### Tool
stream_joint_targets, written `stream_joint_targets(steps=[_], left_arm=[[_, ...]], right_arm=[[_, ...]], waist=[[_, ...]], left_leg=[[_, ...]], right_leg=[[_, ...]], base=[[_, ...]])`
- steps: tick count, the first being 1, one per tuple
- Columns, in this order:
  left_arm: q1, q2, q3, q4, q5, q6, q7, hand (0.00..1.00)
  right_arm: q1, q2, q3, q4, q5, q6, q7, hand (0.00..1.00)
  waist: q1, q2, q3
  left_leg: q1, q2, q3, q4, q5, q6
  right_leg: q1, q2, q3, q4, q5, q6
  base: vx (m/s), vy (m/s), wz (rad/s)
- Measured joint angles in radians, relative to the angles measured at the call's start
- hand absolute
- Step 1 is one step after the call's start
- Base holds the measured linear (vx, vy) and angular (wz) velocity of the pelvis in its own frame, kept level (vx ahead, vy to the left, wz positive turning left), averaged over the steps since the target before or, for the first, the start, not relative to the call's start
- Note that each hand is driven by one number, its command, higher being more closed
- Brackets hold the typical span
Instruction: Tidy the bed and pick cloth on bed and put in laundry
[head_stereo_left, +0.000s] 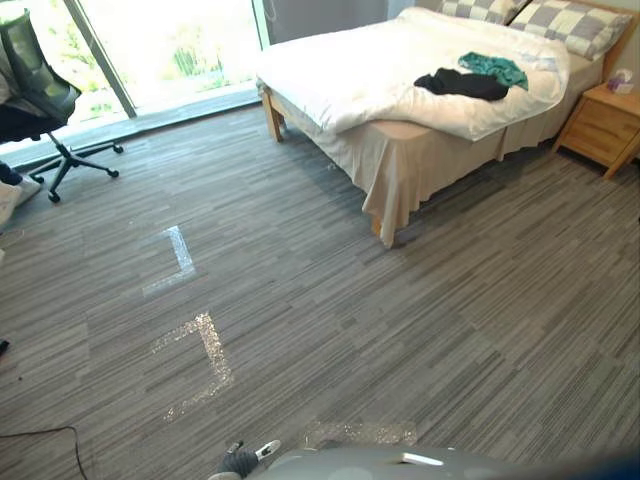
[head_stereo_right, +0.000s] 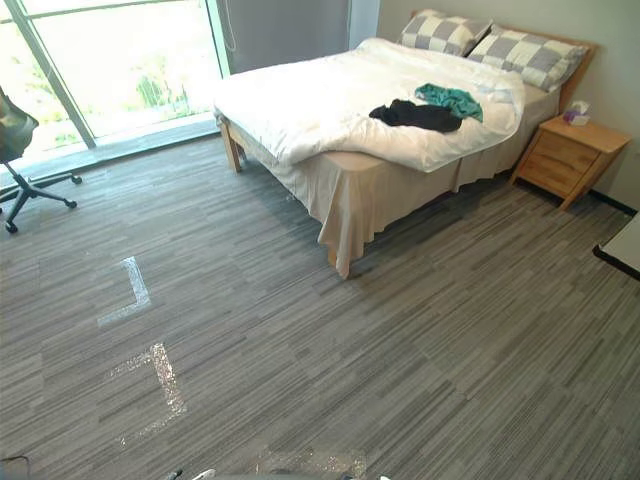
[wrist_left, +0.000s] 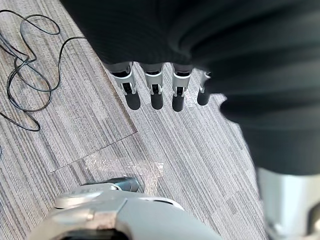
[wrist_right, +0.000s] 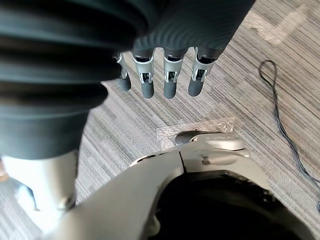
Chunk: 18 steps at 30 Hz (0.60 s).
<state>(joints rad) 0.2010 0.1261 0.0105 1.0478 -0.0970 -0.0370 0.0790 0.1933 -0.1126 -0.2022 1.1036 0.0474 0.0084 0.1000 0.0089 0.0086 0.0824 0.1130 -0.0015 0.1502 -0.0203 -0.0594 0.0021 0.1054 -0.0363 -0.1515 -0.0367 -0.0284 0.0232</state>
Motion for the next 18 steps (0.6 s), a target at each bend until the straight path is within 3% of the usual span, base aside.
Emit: stream_joint_targets(steps=[6,10,12,18], left_arm=[[-0.011,0.004,0.0,0.016,0.001,-0.017,-0.026,0.0],[-0.017,0.008,0.0,0.015,0.001,-0.021,-0.038,0.0],[-0.02,0.007,0.0,0.013,0.01,-0.022,-0.038,0.0],[-0.019,0.007,0.0,0.013,0.01,-0.034,-0.038,0.0]], right_arm=[[-0.002,0.009,-0.032,0.015,0.0,-0.015,0.005,0.0],[-0.016,0.017,-0.059,0.014,0.0,-0.017,0.006,0.0],[-0.024,0.019,-0.066,0.013,0.0,-0.018,0.007,0.0],[-0.032,0.025,-0.087,0.012,0.004,-0.026,0.007,0.0]], waist=[[0.001,-0.002,0.007],[0.002,-0.001,0.022],[0.002,0.0,0.038],[0.004,0.0,0.039]], left_leg=[[0.046,0.001,0.007,-0.048,0.009,0.008],[0.062,0.002,0.01,-0.048,-0.001,-0.008],[0.084,0.002,0.01,-0.047,-0.008,-0.02],[0.082,0.001,0.026,-0.047,-0.014,-0.028]], right_leg=[[0.048,0.009,-0.014,-0.056,0.019,0.006],[0.066,0.009,-0.023,-0.056,0.017,0.017],[0.083,0.007,-0.023,-0.056,0.013,0.043],[0.078,0.005,-0.023,-0.056,0.013,0.043]], base=[[0.13,-0.01,-0.03],[0.07,-0.022,-0.01],[0.0,0.0,0.0],[-0.01,-0.031,-0.05]])
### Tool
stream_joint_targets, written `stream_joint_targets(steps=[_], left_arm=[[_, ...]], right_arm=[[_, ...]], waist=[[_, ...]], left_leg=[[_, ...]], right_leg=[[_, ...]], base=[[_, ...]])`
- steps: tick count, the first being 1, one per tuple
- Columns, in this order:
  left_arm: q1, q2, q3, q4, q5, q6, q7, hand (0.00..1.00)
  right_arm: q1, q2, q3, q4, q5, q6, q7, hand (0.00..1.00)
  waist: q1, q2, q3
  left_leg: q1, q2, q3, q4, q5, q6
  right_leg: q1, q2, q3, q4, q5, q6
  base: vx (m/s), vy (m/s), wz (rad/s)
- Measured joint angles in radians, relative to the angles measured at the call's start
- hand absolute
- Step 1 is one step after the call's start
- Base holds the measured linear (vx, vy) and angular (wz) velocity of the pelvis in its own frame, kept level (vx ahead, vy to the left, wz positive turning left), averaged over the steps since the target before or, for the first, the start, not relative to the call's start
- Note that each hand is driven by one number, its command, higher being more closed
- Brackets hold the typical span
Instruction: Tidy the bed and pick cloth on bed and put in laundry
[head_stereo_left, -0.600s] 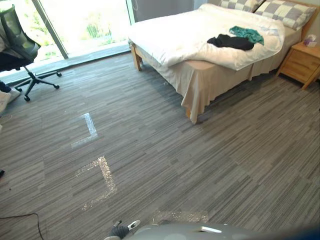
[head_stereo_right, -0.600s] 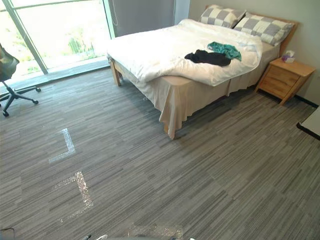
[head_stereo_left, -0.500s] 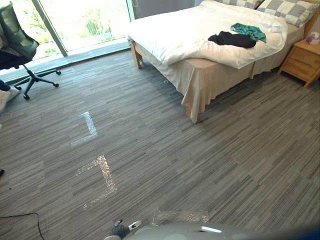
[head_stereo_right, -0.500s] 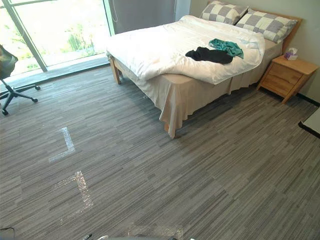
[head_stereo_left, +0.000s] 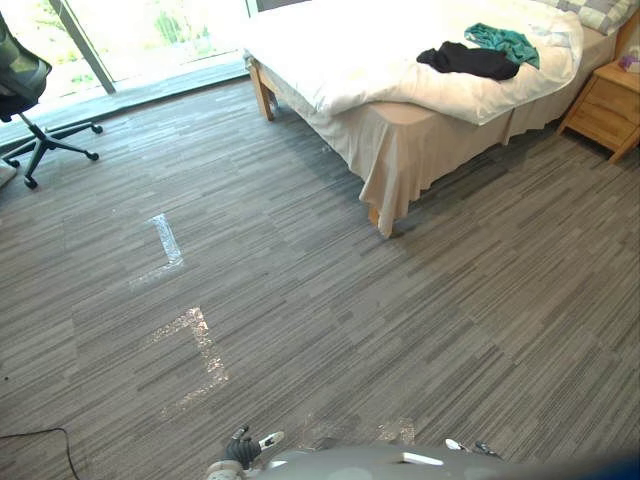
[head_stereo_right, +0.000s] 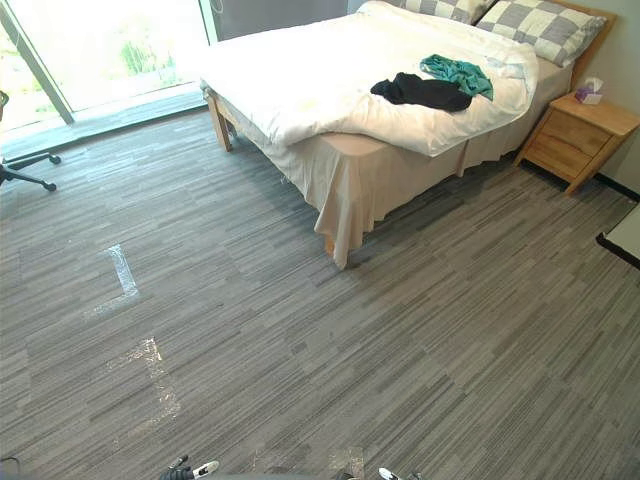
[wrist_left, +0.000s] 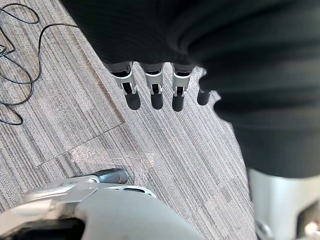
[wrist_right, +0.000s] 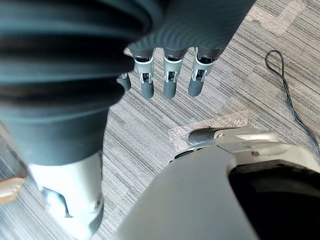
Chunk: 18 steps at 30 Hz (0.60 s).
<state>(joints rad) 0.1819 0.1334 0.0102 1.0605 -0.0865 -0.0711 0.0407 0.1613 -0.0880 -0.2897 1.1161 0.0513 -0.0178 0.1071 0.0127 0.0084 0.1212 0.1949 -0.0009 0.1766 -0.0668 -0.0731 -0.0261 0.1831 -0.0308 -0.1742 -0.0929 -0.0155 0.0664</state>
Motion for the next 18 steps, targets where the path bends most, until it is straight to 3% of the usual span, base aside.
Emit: stream_joint_targets(steps=[9,12,15,16,17,18], left_arm=[[0.002,0.002,-0.001,0.0,-0.001,-0.027,-0.035,0.0],[0.003,0.004,-0.004,0.001,-0.004,-0.027,-0.041,0.0],[0.002,0.004,-0.01,0.001,-0.01,-0.023,-0.041,0.0],[0.001,0.006,-0.01,0.0,-0.01,-0.022,-0.041,0.0],[-0.003,0.013,-0.013,0.001,-0.008,-0.018,-0.039,0.0],[-0.003,0.013,-0.016,0.001,-0.008,-0.018,-0.035,0.0]], right_arm=[[0.001,0.005,-0.018,0.0,0.0,0.001,-0.012,0.0],[0.002,0.008,-0.018,-0.002,0.0,-0.001,-0.024,0.0],[0.006,0.01,-0.021,-0.011,0.002,-0.014,-0.036,0.0],[0.006,0.013,-0.02,-0.017,0.004,-0.023,-0.044,0.0],[0.006,0.022,-0.02,-0.023,0.026,-0.041,-0.057,0.0],[0.006,0.022,-0.019,-0.023,0.038,-0.045,-0.062,0.0]], waist=[[0.002,0.0,0.0],[0.002,-0.001,0.0],[-0.001,-0.004,0.008],[-0.001,-0.01,0.015],[-0.004,-0.021,0.035],[-0.004,-0.021,0.039]], left_leg=[[0.004,0.0,0.005,0.001,0.001,0.002],[0.005,-0.002,0.004,-0.001,0.006,0.012],[-0.002,0.0,0.005,0.014,-0.01,0.032],[-0.007,-0.005,0.006,0.03,-0.026,0.042],[-0.01,-0.02,0.006,0.054,-0.049,0.057],[-0.009,-0.023,0.009,0.056,-0.054,0.064]], right_leg=[[0.002,-0.001,-0.001,0.0,-0.001,-0.002],[0.0,-0.002,-0.007,0.005,-0.009,-0.019],[-0.058,-0.012,-0.01,0.13,-0.084,-0.032],[-0.097,-0.028,-0.011,0.216,-0.131,-0.016],[-0.155,-0.068,-0.016,0.378,-0.195,0.024],[-0.19,-0.08,-0.018,0.454,-0.198,0.027]], base=[[-0.06,-0.039,-0.02],[-0.07,-0.038,0.01],[-0.04,-0.022,0.02],[-0.02,0.017,0.03],[-0.03,0.018,-0.02],[-0.05,0.042,-0.12]])
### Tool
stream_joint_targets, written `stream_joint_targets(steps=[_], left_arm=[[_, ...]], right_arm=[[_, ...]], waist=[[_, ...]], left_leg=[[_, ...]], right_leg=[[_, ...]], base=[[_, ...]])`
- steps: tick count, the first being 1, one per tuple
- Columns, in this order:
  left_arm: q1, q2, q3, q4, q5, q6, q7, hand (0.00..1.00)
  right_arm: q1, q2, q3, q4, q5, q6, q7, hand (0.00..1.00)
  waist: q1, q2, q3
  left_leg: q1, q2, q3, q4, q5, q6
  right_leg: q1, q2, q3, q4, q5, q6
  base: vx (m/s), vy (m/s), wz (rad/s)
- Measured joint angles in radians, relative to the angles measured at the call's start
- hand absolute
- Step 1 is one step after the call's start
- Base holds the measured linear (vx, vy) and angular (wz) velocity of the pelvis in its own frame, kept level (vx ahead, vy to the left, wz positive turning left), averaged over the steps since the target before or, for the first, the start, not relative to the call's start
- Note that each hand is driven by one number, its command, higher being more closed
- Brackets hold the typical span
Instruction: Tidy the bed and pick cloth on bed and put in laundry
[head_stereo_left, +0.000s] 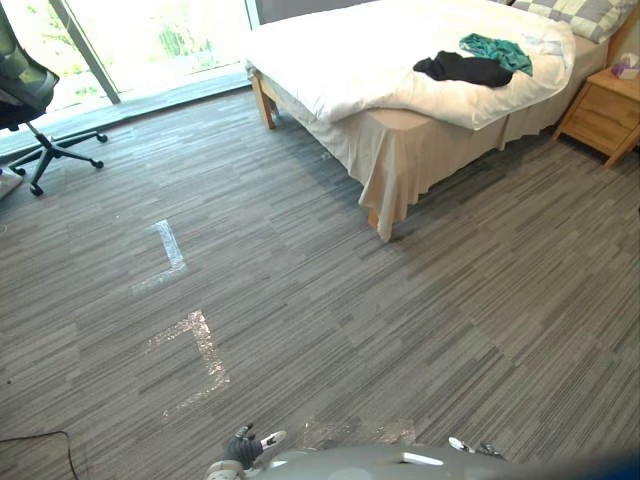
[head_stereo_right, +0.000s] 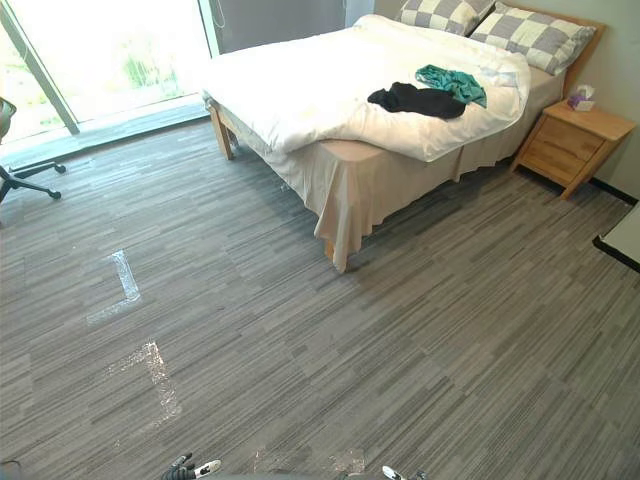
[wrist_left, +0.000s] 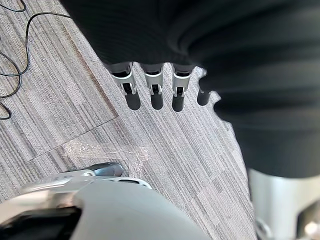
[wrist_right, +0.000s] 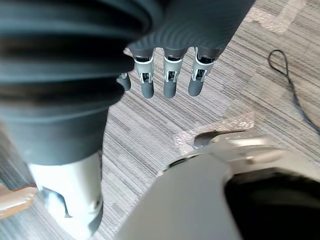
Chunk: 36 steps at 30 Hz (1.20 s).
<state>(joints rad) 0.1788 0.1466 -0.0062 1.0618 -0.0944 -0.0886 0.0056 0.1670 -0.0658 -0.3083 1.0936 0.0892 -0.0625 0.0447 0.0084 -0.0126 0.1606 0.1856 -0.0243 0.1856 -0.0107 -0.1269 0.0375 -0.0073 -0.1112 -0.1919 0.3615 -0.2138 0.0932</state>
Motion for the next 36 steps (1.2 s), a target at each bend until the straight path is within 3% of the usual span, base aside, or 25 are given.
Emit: stream_joint_targets(steps=[2,3,5,7,9,11,13,14,15,17,19,20,21,22,24,25,27,28,29,31,32,34,35,36], left_arm=[[0.003,0.008,-0.012,0.002,0.003,0.007,0.001,0.0],[0.005,0.012,-0.012,0.002,0.006,0.01,0.001,0.0],[-0.004,0.018,-0.012,0.003,0.009,0.015,0.0,0.0],[-0.021,0.018,-0.012,0.004,0.01,0.019,-0.003,0.0],[-0.052,0.018,-0.023,0.004,0.031,0.022,-0.01,0.0],[-0.07,0.022,-0.028,0.004,0.051,0.032,-0.018,0.0],[-0.069,0.028,-0.028,0.004,0.071,0.037,-0.024,0.0],[-0.072,0.018,-0.026,0.005,0.075,0.038,-0.027,0.0],[-0.073,0.012,-0.025,0.005,0.075,0.038,-0.029,0.0],[-0.088,-0.01,-0.022,0.005,0.074,0.039,-0.03,0.0],[-0.094,-0.025,-0.019,-0.001,0.066,0.031,-0.031,0.0],[-0.092,-0.027,-0.012,-0.001,0.057,0.011,-0.039,0.0],[-0.086,-0.023,0.005,-0.004,0.036,-0.017,-0.045,0.0],[-0.084,-0.022,0.012,-0.009,0.027,-0.033,-0.044,0.0],[-0.084,-0.021,0.018,-0.06,0.024,-0.08,-0.042,0.0],[-0.086,-0.024,0.019,-0.072,0.018,-0.091,-0.042,0.0],[-0.105,-0.053,0.056,-0.098,-0.028,-0.132,-0.04,0.0],[-0.111,-0.061,0.058,-0.098,-0.041,-0.138,-0.038,0.0],[-0.121,-0.08,0.057,-0.098,-0.044,-0.151,-0.031,0.0],[-0.125,-0.092,0.056,-0.098,-0.044,-0.158,-0.028,0.0],[-0.129,-0.093,0.06,-0.097,-0.045,-0.155,-0.025,0.0],[-0.129,-0.099,0.078,-0.09,-0.062,-0.139,-0.004,0.0],[-0.127,-0.094,0.098,-0.082,-0.085,-0.124,0.006,0.0],[-0.127,-0.085,0.1,-0.076,-0.091,-0.115,0.011,0.0]], right_arm=[[-0.009,-0.002,0.002,-0.001,0.047,-0.018,-0.012,0.0],[-0.012,0.003,0.002,-0.001,0.055,-0.022,-0.014,0.0],[-0.017,0.007,0.005,0.002,0.077,-0.02,-0.02,0.0],[-0.02,0.005,0.008,-0.001,0.098,-0.016,-0.027,0.0],[-0.031,-0.005,0.02,-0.001,0.115,0.007,-0.039,0.0],[-0.037,-0.007,0.023,-0.001,0.115,0.034,-0.049,0.0],[-0.018,-0.003,0.019,0.002,0.113,0.056,-0.051,0.0],[-0.001,-0.007,0.006,0.004,0.113,0.061,-0.051,0.0],[-0.001,-0.011,-0.001,0.004,0.112,0.063,-0.05,0.0],[-0.005,-0.013,-0.039,0.006,0.079,0.072,-0.048,0.0],[-0.007,-0.022,-0.066,0.007,0.058,0.073,-0.047,0.0],[-0.008,-0.03,-0.064,0.018,0.034,0.065,-0.045,0.0],[-0.011,-0.034,-0.047,0.027,0.02,0.042,-0.044,0.0],[-0.014,-0.034,-0.035,0.03,0.01,0.031,-0.043,0.0],[-0.022,-0.036,-0.019,0.018,-0.016,0.009,-0.037,0.0],[-0.028,-0.037,-0.019,0.013,-0.017,0.005,-0.036,0.0],[-0.064,-0.031,-0.02,-0.009,-0.018,-0.007,-0.032,0.0],[-0.071,-0.028,-0.02,-0.023,-0.024,-0.013,-0.029,0.0],[-0.089,-0.022,-0.017,-0.053,-0.042,-0.034,-0.026,0.0],[-0.089,-0.014,-0.006,-0.075,-0.058,-0.06,-0.018,0.0],[-0.085,-0.009,-0.001,-0.086,-0.074,-0.071,-0.013,0.0],[-0.062,0.009,-0.003,-0.091,-0.083,-0.077,-0.011,0.0],[-0.05,0.024,-0.001,-0.089,-0.103,-0.074,-0.021,0.0],[-0.036,0.034,0.001,-0.089,-0.118,-0.074,-0.025,0.0]], waist=[[-0.006,0.006,0.014],[-0.013,-0.001,0.018],[-0.021,-0.003,0.031],[-0.027,0.008,0.041],[-0.05,0.026,0.065],[-0.062,0.027,0.09],[-0.08,0.017,0.095],[-0.093,0.035,0.1],[-0.101,0.045,0.094],[-0.105,0.085,0.09],[-0.118,0.111,0.091],[-0.117,0.124,0.088],[-0.11,0.125,0.089],[-0.106,0.119,0.091],[-0.092,0.087,0.097],[-0.084,0.086,0.098],[-0.02,0.074,0.106],[-0.015,0.069,0.109],[-0.017,0.059,0.114],[-0.018,0.055,0.111],[-0.017,0.05,0.107],[-0.015,0.043,0.095],[-0.01,0.013,0.07],[-0.023,-0.014,0.047]], left_leg=[[0.015,0.003,0.026,-0.001,-0.006,0.014],[0.027,0.008,0.034,-0.002,-0.01,0.016],[0.049,0.03,0.049,0.008,-0.025,-0.004],[0.045,0.076,0.062,0.037,-0.049,-0.031],[0.057,0.14,0.082,0.047,-0.072,-0.067],[0.094,0.163,0.109,0.046,-0.095,-0.103],[0.146,0.164,0.125,0.045,-0.132,-0.138],[0.187,0.183,0.134,0.048,-0.17,-0.136],[0.194,0.197,0.137,0.055,-0.183,-0.118],[0.124,0.246,0.123,0.262,-0.149,-0.125],[0.019,0.314,0.07,0.52,-0.088,-0.13],[-0.073,0.355,0.015,0.77,-0.043,-0.146],[-0.156,0.374,-0.021,0.987,-0.056,-0.153],[-0.196,0.37,-0.037,1.066,-0.068,-0.154],[-0.361,0.295,-0.052,1.154,-0.1,-0.147],[-0.396,0.272,-0.044,1.134,-0.11,-0.136],[-0.47,0.214,0.053,0.94,-0.16,-0.094],[-0.474,0.198,0.09,0.859,-0.159,-0.087],[-0.482,0.166,0.209,0.63,-0.125,-0.052],[-0.476,0.136,0.342,0.395,-0.033,-0.002],[-0.476,0.114,0.451,0.266,0.016,0.041],[-0.468,0.087,0.597,0.168,0.034,0.104],[-0.445,0.052,0.624,0.163,0.107,0.245],[-0.44,0.023,0.623,0.165,0.11,0.249]], right_leg=[[-0.138,-0.046,-0.027,0.27,0.013,0.013],[-0.156,-0.058,-0.044,0.314,-0.006,0.002],[-0.176,-0.065,-0.077,0.308,-0.051,-0.01],[-0.21,-0.047,-0.114,0.235,-0.05,-0.018],[-0.264,-0.024,-0.157,0.097,0.016,-0.025],[-0.301,-0.028,-0.157,-0.018,0.12,-0.031],[-0.302,-0.048,-0.151,-0.081,0.174,-0.022],[-0.319,-0.044,-0.153,-0.004,0.22,-0.069],[-0.338,-0.034,-0.157,0.054,0.184,-0.094],[-0.389,-0.01,-0.145,0.178,0.057,-0.15],[-0.351,0.048,-0.136,0.154,0.015,-0.173],[-0.29,0.11,-0.118,0.099,0.004,-0.19],[-0.199,0.16,-0.102,0.023,0.002,-0.193],[-0.156,0.176,-0.091,-0.014,0.003,-0.193],[-0.007,0.201,-0.062,-0.143,0.009,-0.195],[0.024,0.206,-0.056,-0.166,0.022,-0.206],[0.134,0.21,-0.014,-0.234,0.033,-0.199],[0.163,0.206,-0.012,-0.25,0.03,-0.193],[0.227,0.195,-0.015,-0.282,0.014,-0.166],[0.284,0.193,-0.026,-0.328,0.0,-0.141],[0.34,0.196,-0.043,-0.368,-0.013,-0.123],[0.412,0.201,-0.073,-0.39,-0.046,-0.074],[0.45,0.186,-0.109,-0.381,-0.065,-0.058],[0.456,0.166,-0.14,-0.367,-0.066,-0.057]], base=[[0.02,0.054,-0.27],[0.1,0.038,-0.25],[0.18,-0.003,-0.3],[0.22,-0.051,-0.3],[0.3,-0.117,-0.19],[0.37,-0.208,-0.23],[0.44,-0.289,-0.17],[0.56,-0.381,-0.14],[0.49,-0.329,-0.32],[0.49,-0.388,-0.55],[0.56,-0.403,-0.51],[0.66,-0.367,-0.7],[0.56,-0.276,-0.66],[0.56,-0.24,-0.52],[0.53,-0.211,-0.29],[0.52,-0.176,-0.5],[0.53,-0.127,-0.84],[0.57,-0.083,-0.62],[0.57,-0.045,-0.31],[0.56,-0.008,-0.18],[0.48,0.029,-0.09],[0.84,0.087,-0.01],[0.75,0.074,0.35],[0.79,0.044,0.92]])
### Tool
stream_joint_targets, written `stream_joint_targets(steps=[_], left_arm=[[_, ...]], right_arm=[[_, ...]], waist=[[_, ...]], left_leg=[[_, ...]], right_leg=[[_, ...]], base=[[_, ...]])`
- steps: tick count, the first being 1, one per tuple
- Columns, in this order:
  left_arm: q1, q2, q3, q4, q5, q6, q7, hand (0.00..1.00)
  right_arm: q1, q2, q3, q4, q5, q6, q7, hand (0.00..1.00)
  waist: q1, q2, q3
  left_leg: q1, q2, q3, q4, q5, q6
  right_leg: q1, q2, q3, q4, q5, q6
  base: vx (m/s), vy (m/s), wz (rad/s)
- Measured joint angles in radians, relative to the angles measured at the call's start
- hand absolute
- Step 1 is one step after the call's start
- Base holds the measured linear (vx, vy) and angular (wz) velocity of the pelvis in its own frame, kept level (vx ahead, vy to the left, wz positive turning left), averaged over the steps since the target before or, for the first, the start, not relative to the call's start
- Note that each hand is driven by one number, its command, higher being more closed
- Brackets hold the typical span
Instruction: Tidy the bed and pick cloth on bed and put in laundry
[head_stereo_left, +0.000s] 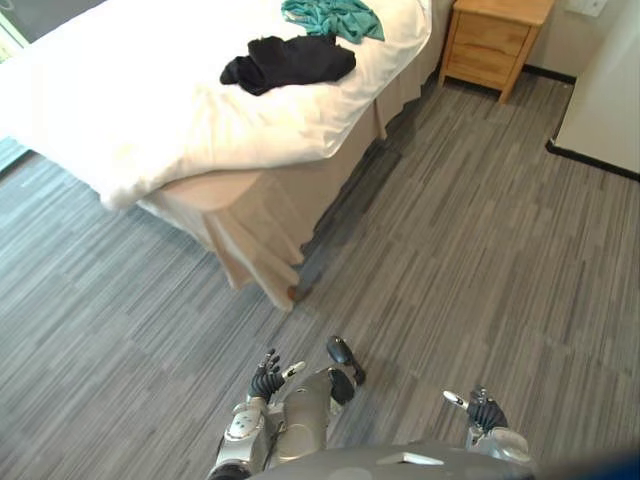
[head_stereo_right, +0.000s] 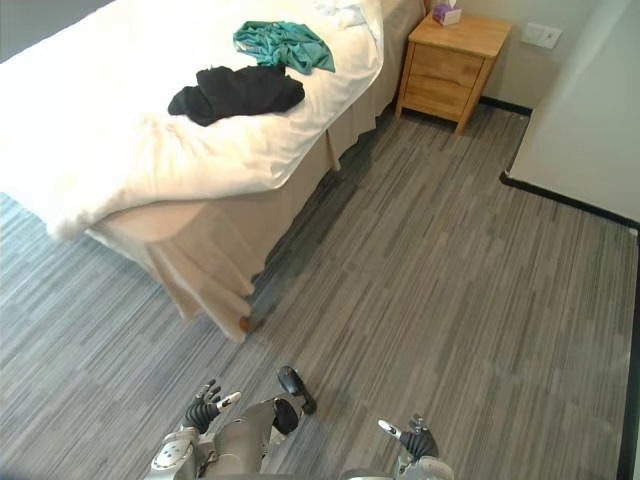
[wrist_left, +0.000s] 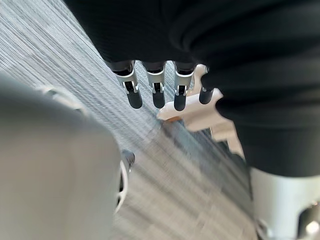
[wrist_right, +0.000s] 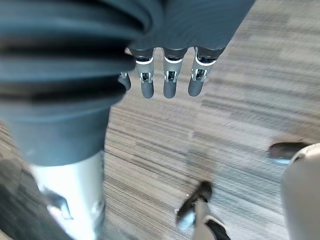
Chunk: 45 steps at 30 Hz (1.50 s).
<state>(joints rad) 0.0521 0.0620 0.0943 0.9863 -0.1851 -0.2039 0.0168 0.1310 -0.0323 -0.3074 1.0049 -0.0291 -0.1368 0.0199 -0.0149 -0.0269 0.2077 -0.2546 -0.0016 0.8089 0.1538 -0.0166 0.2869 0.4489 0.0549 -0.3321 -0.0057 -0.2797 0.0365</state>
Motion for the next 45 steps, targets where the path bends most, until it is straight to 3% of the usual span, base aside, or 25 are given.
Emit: stream_joint_targets(steps=[1,2,3,4,5,8,9,10,13,14,16,17,18,21,23,27,28,33,37,39,41,45], left_arm=[[-0.001,-0.003,-0.012,-0.008,-0.014,0.004,0.017,0.0],[-0.002,-0.005,-0.017,-0.018,-0.029,0.006,0.031,0.0],[-0.002,-0.005,-0.016,-0.015,-0.035,0.014,0.036,0.0],[-0.002,-0.002,-0.015,-0.007,-0.036,0.038,0.049,0.0],[0.009,0.001,-0.011,0.01,-0.03,0.045,0.057,0.0],[0.027,0.003,-0.012,0.058,0.007,0.041,0.058,0.0],[0.029,0.004,-0.016,0.065,0.016,0.042,0.058,0.0],[0.028,0.005,-0.019,0.074,0.019,0.041,0.056,0.0],[0.024,0.011,-0.022,0.078,0.018,0.042,0.055,0.0],[0.022,0.015,-0.026,0.079,0.017,0.043,0.053,0.0],[0.024,0.029,-0.052,0.079,0.01,0.042,0.047,0.0],[0.024,0.047,-0.053,0.078,0.011,0.04,0.032,0.0],[0.008,0.028,-0.039,0.096,0.012,0.04,0.029,0.0],[0.02,-0.021,-0.019,0.1,0.023,0.019,0.024,0.0],[0.024,-0.026,-0.011,0.106,0.023,0.02,0.023,0.0],[0.027,-0.024,-0.001,0.109,0.016,0.024,0.027,0.0],[0.027,-0.023,0.027,0.117,-0.013,0.024,0.036,0.0],[0.038,-0.01,0.078,0.13,-0.099,0.016,0.103,0.0],[0.039,0.009,0.179,0.092,-0.202,-0.045,0.174,0.0],[0.036,0.048,0.282,0.013,-0.287,-0.086,0.213,0.0],[0.037,0.09,0.365,-0.057,-0.327,-0.117,0.241,0.0],[-0.012,0.191,0.47,-0.203,-0.348,-0.199,0.239,0.0]], right_arm=[[0.023,0.002,-0.005,0.015,-0.022,0.002,-0.01,0.0],[0.022,0.0,-0.015,0.051,-0.049,0.019,-0.019,0.0],[0.019,0.001,-0.02,0.06,-0.056,0.031,-0.023,0.0],[0.017,-0.001,-0.026,0.067,-0.056,0.057,-0.027,0.0],[0.016,-0.006,-0.025,0.069,-0.054,0.075,-0.028,0.0],[0.02,-0.017,-0.003,0.039,-0.034,0.08,-0.026,0.0],[0.013,-0.026,0.005,0.033,-0.03,0.08,-0.025,0.0],[-0.002,-0.029,0.011,0.035,-0.007,0.081,-0.026,0.0],[-0.028,-0.043,0.026,0.041,0.037,0.08,-0.026,0.0],[-0.038,-0.045,0.042,0.048,0.047,0.079,-0.026,0.0],[-0.041,-0.041,0.05,0.055,0.047,0.076,-0.026,0.0],[-0.037,-0.023,0.063,0.072,0.047,0.074,-0.026,0.0],[-0.052,-0.047,0.064,0.092,0.049,0.069,-0.026,0.0],[-0.063,-0.088,0.087,0.094,0.056,0.055,-0.026,0.0],[-0.061,-0.088,0.092,0.107,0.067,0.054,-0.026,0.0],[-0.048,-0.085,0.106,0.133,0.075,0.067,-0.026,0.0],[-0.045,-0.086,0.106,0.139,0.074,0.074,-0.027,0.0],[-0.032,-0.084,0.082,0.152,0.071,0.102,-0.025,0.0],[-0.015,-0.088,0.033,0.151,0.07,0.128,-0.015,0.0],[-0.016,-0.09,0.019,0.148,0.07,0.138,0.004,0.0],[-0.014,-0.093,0.012,0.143,0.074,0.156,0.016,0.0],[0.012,-0.098,-0.018,0.119,0.077,0.165,0.023,0.0]], waist=[[0.003,-0.029,-0.033],[0.009,-0.032,-0.041],[0.009,-0.036,-0.043],[0.01,-0.036,-0.043],[0.012,-0.028,-0.046],[0.01,0.006,-0.054],[0.012,-0.001,-0.059],[0.009,0.014,-0.05],[0.011,0.015,-0.049],[0.008,0.011,-0.05],[0.006,-0.007,-0.046],[0.003,-0.056,-0.055],[0.017,-0.017,-0.046],[0.019,0.058,-0.044],[0.005,0.061,-0.046],[0.004,0.056,-0.045],[0.005,0.049,-0.045],[0.002,0.047,-0.043],[-0.005,0.063,-0.043],[0.011,0.07,-0.03],[0.008,0.07,-0.034],[0.006,0.097,-0.044]], left_leg=[[-0.002,-0.049,-0.06,-0.009,-0.029,0.011],[0.007,-0.066,-0.124,0.003,-0.065,0.003],[0.02,-0.074,-0.161,0.02,-0.087,-0.003],[0.071,-0.084,-0.228,0.056,-0.129,-0.029],[0.139,-0.086,-0.298,0.077,-0.167,-0.051],[0.288,-0.085,-0.464,0.028,-0.178,-0.075],[0.329,-0.081,-0.513,0.004,-0.171,-0.086],[0.37,-0.07,-0.576,-0.028,-0.163,-0.099],[0.422,-0.02,-0.702,-0.061,-0.169,-0.151],[0.434,-0.003,-0.757,-0.067,-0.172,-0.179],[0.448,0.001,-0.787,-0.065,-0.185,-0.228],[0.457,-0.023,-0.79,-0.067,-0.205,-0.269],[0.472,0.018,-0.784,-0.071,-0.221,-0.303],[0.489,0.098,-0.757,-0.087,-0.21,-0.347],[0.503,0.119,-0.741,-0.088,-0.188,-0.373],[0.533,0.144,-0.697,-0.082,-0.175,-0.38],[0.531,0.141,-0.679,-0.082,-0.173,-0.379],[0.528,0.126,-0.653,-0.084,-0.174,-0.379],[0.52,0.139,-0.649,-0.119,-0.197,-0.386],[0.514,0.149,-0.63,-0.115,-0.216,-0.391],[0.514,0.155,-0.626,-0.114,-0.224,-0.403],[0.49,0.167,-0.627,-0.116,-0.224,-0.411]], right_leg=[[-0.044,-0.037,-0.052,0.113,0.0,0.014],[-0.114,-0.075,-0.073,0.323,0.007,0.055],[-0.141,-0.095,-0.082,0.435,0.006,0.064],[-0.186,-0.139,-0.09,0.662,0.006,0.065],[-0.224,-0.173,-0.081,0.852,0.004,0.067],[-0.355,-0.257,-0.088,1.016,-0.009,0.054],[-0.402,-0.287,-0.084,1.009,-0.015,0.049],[-0.465,-0.311,-0.074,0.948,-0.021,0.054],[-0.568,-0.322,-0.028,0.711,-0.02,0.076],[-0.592,-0.313,0.009,0.574,0.006,0.092],[-0.604,-0.3,0.087,0.369,0.12,0.097],[-0.611,-0.303,0.133,0.287,0.289,0.078],[-0.604,-0.279,0.114,0.329,0.248,0.061],[-0.539,-0.197,0.088,0.231,0.243,0.038],[-0.498,-0.169,0.08,0.178,0.255,0.021],[-0.403,-0.125,0.075,0.04,0.311,0.011],[-0.382,-0.116,0.085,-0.025,0.349,0.011],[-0.37,-0.115,0.103,-0.092,0.397,0.016],[-0.39,-0.107,0.097,-0.097,0.4,0.017],[-0.399,-0.096,0.098,-0.097,0.409,0.014],[-0.4,-0.091,0.098,-0.097,0.403,0.013],[-0.426,-0.077,0.095,-0.096,0.397,0.005]], base=[[0.77,0.101,1.3],[0.92,0.128,1.31],[0.6,0.118,1.4],[0.77,0.086,1.52],[0.76,0.059,1.56],[0.7,-0.025,1.72],[0.56,-0.107,1.89],[0.5,-0.159,1.89],[0.43,-0.248,1.7],[0.45,-0.411,1.76],[0.36,-0.389,1.5],[0.35,-0.422,1.0],[0.32,-0.401,0.74],[0.24,-0.284,0.04],[0.16,-0.178,-0.05],[0.06,-0.101,-0.08],[-0.04,-0.023,-0.16],[-0.06,0.001,-0.17],[-0.08,-0.002,0.1],[-0.1,-0.011,-0.12],[-0.05,-0.028,-0.11],[-0.01,-0.007,-0.03]])
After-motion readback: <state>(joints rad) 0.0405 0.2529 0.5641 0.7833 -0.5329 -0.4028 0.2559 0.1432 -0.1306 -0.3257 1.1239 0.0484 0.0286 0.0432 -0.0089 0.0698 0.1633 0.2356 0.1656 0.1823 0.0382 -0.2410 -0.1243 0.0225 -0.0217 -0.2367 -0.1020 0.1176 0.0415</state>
